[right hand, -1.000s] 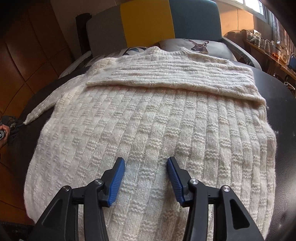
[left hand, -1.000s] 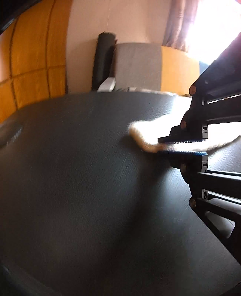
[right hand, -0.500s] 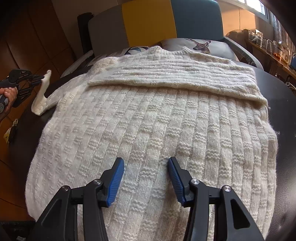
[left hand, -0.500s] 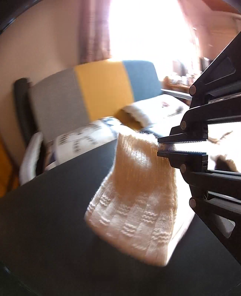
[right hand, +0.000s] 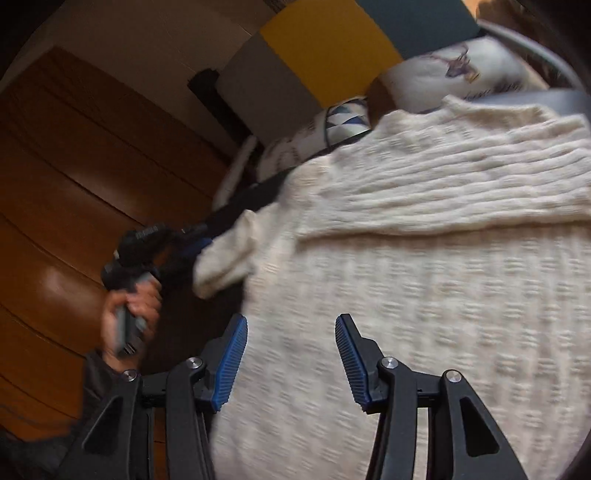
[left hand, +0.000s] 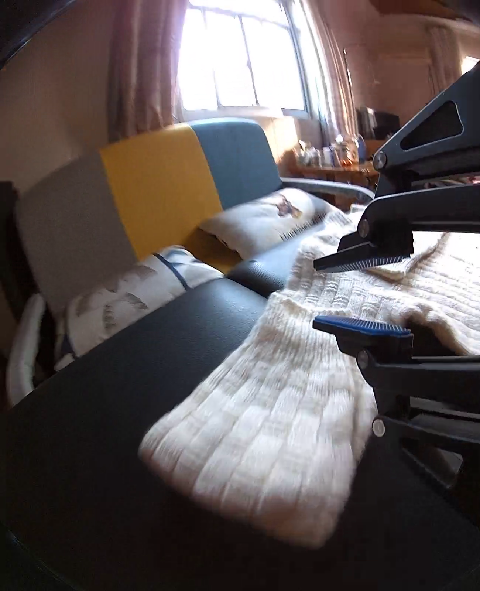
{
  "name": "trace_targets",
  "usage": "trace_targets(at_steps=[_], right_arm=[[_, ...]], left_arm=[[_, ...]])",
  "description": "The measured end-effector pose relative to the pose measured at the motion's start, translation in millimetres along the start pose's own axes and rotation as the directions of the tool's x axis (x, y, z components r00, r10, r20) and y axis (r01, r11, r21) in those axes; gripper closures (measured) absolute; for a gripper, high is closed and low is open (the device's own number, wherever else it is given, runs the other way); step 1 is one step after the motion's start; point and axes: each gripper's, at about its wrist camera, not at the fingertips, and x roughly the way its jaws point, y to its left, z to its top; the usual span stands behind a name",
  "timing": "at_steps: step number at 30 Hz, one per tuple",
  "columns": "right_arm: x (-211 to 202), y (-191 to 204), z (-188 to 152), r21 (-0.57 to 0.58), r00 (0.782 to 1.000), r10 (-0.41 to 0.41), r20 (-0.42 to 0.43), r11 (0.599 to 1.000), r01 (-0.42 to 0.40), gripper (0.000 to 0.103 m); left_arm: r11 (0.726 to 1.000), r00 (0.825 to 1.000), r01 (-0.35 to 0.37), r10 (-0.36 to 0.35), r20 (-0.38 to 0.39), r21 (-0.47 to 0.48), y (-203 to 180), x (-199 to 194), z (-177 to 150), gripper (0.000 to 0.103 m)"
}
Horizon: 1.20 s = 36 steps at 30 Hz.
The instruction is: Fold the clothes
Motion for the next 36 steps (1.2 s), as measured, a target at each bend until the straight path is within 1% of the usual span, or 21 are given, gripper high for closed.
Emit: trace_targets(at_steps=[2,5,8,9,11,13,14,17,22,26,28,29,32,34,35,36], right_arm=[[45.3,1.9,18.0,0.105,0.991,0.125,-0.042,0.987,-0.12,0.052],[117.7,14.0,33.7,0.192,0.976,0.201,-0.089,0.965,-0.181,0.053],[174.2,17.0,41.2,0.247,0.978,0.17,-0.124,0.959,-0.135,0.056],[190.8,16.3,42.5,0.27,0.978,0.159,-0.133,0.956,-0.118,0.056],[209.7,12.9,42.3,0.298,0.986,0.116,-0.121,0.951,-0.075,0.058],[218.0,10.2,42.4,0.309,0.993,0.067,-0.094,0.95,-0.035,0.065],[220.5,8.9,42.3,0.318,0.995,0.049,-0.082,0.948,-0.02,0.073],[227.0,6.4,41.2,0.342,0.999,0.002,-0.049,0.939,0.015,0.074],[232.4,9.3,36.6,0.372,0.999,-0.036,-0.004,0.928,0.035,0.074],[237.8,7.5,30.5,0.404,0.999,-0.026,0.04,0.915,0.007,0.074],[242.1,5.8,27.5,0.412,0.998,-0.032,0.05,0.911,0.008,0.078],[244.5,4.6,26.1,0.418,0.998,-0.032,0.053,0.909,0.007,0.079],[251.8,-1.2,22.9,0.462,0.997,0.008,0.072,0.886,-0.041,0.079],[253.7,-5.3,21.2,0.512,0.996,0.05,0.07,0.855,-0.079,0.079],[251.8,-3.2,22.2,0.504,0.995,0.053,0.079,0.86,-0.086,0.078],[251.5,1.3,24.2,0.474,0.996,0.029,0.081,0.878,-0.064,0.078]], left_arm=[[0.999,0.999,0.019,-0.017,0.03,-0.045,27.4,-14.8,-2.2,0.067],[0.991,0.999,0.033,-0.028,0.036,-0.131,66.0,-32.1,-7.4,0.067],[0.978,0.998,0.052,-0.044,0.043,-0.202,99.2,-44.0,-11.6,0.067],[0.976,0.998,0.059,-0.05,0.046,-0.212,105.4,-47.0,-12.2,0.067],[0.975,0.997,0.062,-0.051,0.056,-0.215,111.1,-52.8,-12.7,0.067],[0.979,0.996,0.068,-0.056,0.064,-0.194,111.1,-56.3,-11.9,0.067],[0.98,0.996,0.073,-0.062,0.066,-0.186,110.5,-58.4,-11.5,0.067],[0.977,0.993,0.106,-0.094,0.072,-0.183,107.0,-56.2,-11.7,0.065],[0.972,0.992,0.122,-0.111,0.067,-0.199,103.5,-43.0,-17.4,0.065],[0.963,0.989,0.14,-0.127,0.069,-0.229,104.1,-33.3,-22.9,0.065],[0.959,0.988,0.151,-0.138,0.07,-0.242,103.1,-29.4,-25.2,0.065],[0.956,0.988,0.154,-0.141,0.068,-0.249,102.3,-25.6,-25.1,0.065],[0.943,0.985,0.171,-0.161,0.059,-0.285,102.2,-16.4,-24.2,0.065],[0.94,0.985,0.171,-0.163,0.053,-0.295,100.1,-9.8,-21.3,0.065],[0.94,0.985,0.17,-0.162,0.052,-0.294,99.9,-9.3,-21.4,0.065],[0.942,0.986,0.168,-0.16,0.05,-0.291,99.3,-8.6,-21.4,0.065]])
